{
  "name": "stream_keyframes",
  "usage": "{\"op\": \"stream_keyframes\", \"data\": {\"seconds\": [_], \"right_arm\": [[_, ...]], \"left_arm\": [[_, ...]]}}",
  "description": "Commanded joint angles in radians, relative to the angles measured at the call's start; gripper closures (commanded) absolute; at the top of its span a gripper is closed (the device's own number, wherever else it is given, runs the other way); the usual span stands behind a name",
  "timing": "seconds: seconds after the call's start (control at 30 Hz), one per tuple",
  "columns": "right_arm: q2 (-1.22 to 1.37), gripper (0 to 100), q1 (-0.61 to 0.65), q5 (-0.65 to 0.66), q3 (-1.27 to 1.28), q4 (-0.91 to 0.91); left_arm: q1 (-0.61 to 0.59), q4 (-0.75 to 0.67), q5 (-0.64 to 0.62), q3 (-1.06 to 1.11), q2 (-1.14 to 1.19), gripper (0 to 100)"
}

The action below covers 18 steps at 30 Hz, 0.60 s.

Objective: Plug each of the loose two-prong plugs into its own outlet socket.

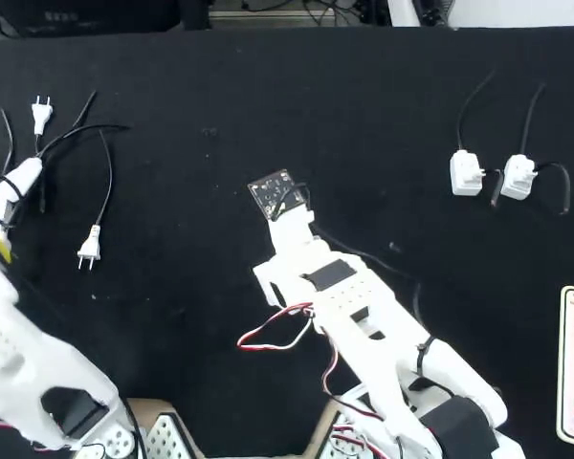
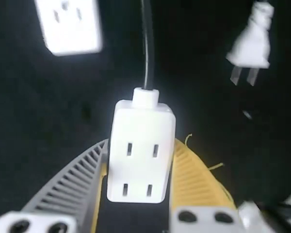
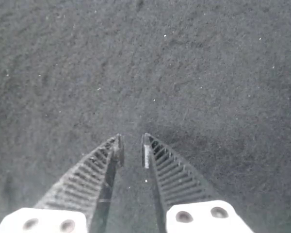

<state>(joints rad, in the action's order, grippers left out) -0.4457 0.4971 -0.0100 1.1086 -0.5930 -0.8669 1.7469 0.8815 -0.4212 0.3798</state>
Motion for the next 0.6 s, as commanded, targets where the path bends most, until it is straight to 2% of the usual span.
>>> {"op": "stream_keyframes", "data": {"seconds": [0.0, 0.2, 0.43, 0.57], "right_arm": [[-0.031, 93.1, 0.008, 0.002, -0.028, 0.026], [-0.031, 93.1, 0.008, 0.002, -0.028, 0.026], [-0.031, 93.1, 0.008, 0.002, -0.028, 0.026], [-0.031, 93.1, 0.008, 0.002, -0.028, 0.026]], "left_arm": [[-0.010, 0.014, -0.006, 0.237, -0.308, 97], [-0.045, 0.011, -0.006, 0.598, -0.783, 97], [-0.070, 0.008, -0.012, 0.837, -1.188, 97], [-0.058, -0.133, -0.069, 1.015, -1.295, 97]]}}
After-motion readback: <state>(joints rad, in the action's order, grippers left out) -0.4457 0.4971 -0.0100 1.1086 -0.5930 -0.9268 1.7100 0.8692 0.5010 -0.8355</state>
